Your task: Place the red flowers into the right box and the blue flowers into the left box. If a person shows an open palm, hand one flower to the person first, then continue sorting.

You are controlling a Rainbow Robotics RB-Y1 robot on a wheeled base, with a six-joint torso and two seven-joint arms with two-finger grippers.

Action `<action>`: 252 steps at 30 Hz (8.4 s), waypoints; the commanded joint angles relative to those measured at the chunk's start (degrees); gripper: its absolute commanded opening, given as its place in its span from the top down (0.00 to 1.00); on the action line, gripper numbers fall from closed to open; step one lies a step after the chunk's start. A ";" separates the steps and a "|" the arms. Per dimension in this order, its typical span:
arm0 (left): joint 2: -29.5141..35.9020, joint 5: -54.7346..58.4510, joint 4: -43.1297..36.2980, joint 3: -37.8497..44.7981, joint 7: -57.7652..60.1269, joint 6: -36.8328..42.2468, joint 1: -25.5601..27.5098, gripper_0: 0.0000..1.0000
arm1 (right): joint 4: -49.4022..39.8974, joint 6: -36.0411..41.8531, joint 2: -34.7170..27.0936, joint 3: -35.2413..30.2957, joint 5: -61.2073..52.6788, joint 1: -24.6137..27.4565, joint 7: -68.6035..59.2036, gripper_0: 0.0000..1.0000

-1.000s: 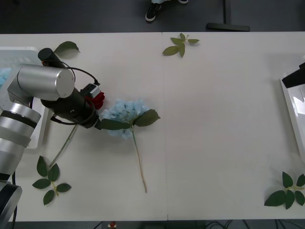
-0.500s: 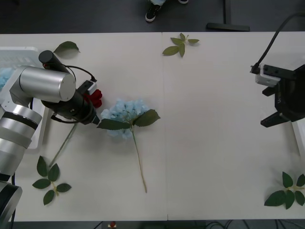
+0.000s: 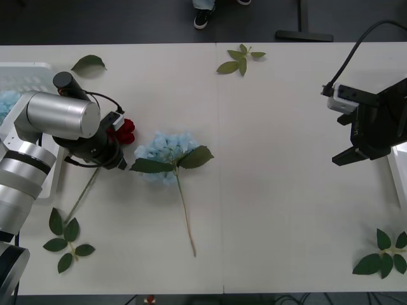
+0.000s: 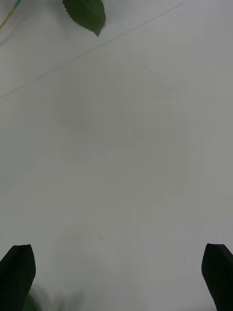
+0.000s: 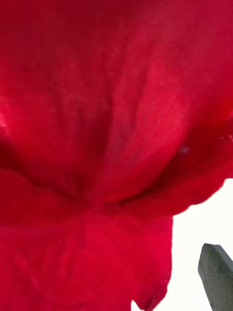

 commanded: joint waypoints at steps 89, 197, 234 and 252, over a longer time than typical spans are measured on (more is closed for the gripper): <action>-5.52 53.62 -18.05 -5.87 -0.15 -18.44 -23.85 1.00 | -0.96 -0.27 -1.18 -0.17 -0.08 -0.23 0.48 0.00; -6.31 54.24 -17.96 -9.12 -0.41 -21.60 -24.47 1.00 | 12.40 -52.04 -17.97 24.08 -70.48 5.13 -2.51 0.13; -6.31 54.67 -17.70 -10.79 0.65 -25.65 -24.38 1.00 | -6.85 -76.03 -15.60 35.77 -81.90 -0.23 -3.48 0.13; -6.31 54.67 -17.70 -10.88 0.65 -25.56 -24.47 1.00 | -7.37 -79.37 -14.54 35.86 -79.97 -0.23 -3.22 1.00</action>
